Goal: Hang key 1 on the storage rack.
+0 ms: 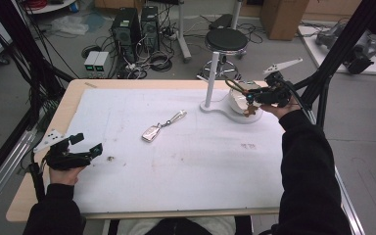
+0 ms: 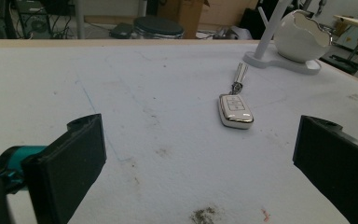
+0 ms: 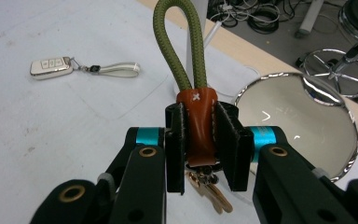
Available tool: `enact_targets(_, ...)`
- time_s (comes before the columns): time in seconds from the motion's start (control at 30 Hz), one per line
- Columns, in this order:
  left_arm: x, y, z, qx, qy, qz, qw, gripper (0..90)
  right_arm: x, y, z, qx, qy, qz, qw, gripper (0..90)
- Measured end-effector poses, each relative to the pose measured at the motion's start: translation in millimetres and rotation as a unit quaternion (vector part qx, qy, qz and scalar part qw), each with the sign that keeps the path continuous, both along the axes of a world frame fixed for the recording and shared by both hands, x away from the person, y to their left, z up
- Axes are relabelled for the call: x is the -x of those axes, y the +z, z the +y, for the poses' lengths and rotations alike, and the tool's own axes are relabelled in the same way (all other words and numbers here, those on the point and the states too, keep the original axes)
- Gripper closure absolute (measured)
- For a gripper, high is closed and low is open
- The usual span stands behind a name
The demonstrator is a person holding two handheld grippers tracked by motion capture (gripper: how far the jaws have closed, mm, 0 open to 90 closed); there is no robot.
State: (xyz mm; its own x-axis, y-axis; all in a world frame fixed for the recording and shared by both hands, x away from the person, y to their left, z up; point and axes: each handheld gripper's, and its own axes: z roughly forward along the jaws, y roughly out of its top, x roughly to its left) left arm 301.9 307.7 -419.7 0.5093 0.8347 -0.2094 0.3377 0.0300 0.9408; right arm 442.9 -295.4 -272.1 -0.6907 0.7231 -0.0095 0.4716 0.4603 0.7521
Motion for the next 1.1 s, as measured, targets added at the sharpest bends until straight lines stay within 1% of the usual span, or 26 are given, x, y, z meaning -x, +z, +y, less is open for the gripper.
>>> enact_targets(0.1,-0.1,0.3,0.2,0.005,0.001,-0.001,1.0000,2.9,-1.9,6.5,3.5,0.002,-0.001,-0.002,1.0000,73.9)
enact_targets(0.17,-0.1,0.4,-0.2,0.007,0.000,-0.002,1.0000,2.9,-3.2,10.3,5.8,0.003,0.001,-0.008,1.0000,73.9)
enact_targets(0.33,-0.3,0.2,0.3,0.004,0.000,0.000,1.0000,2.9,-7.8,15.9,13.7,0.014,0.000,-0.011,0.9998,73.9)
enact_targets(0.43,-0.1,0.3,0.5,0.003,0.001,0.000,1.0000,2.9,-10.3,18.0,18.6,0.011,0.000,-0.014,0.9998,73.9)
enact_targets(0.57,-0.5,0.2,0.8,0.004,0.002,0.000,1.0000,2.9,-14.0,17.0,26.0,0.014,0.005,-0.015,0.9998,73.9)
enact_targets(0.7,-0.5,0.2,1.1,0.005,0.002,0.001,1.0000,2.9,-16.6,15.5,30.7,0.008,0.002,-0.018,0.9998,73.8)
enact_targets(0.87,-0.7,0.0,1.1,0.005,0.002,0.001,1.0000,2.9,-20.5,14.0,37.3,0.011,-0.005,-0.015,0.9998,73.7)
enact_targets(1.0,-0.9,-0.1,1.0,0.006,0.001,0.003,1.0000,2.9,-21.6,13.4,41.5,0.012,-0.006,-0.017,0.9998,73.7)
enact_targets(1.07,-1.1,-0.4,0.9,0.005,-0.001,0.005,1.0000,2.9,-22.6,11.4,45.3,0.022,-0.007,-0.018,0.9996,73.7)
enact_targets(1.1,-1.1,-0.4,0.7,0.005,-0.001,0.004,1.0000,2.9,-22.7,9.8,47.9,0.031,-0.012,-0.019,0.9993,73.7)
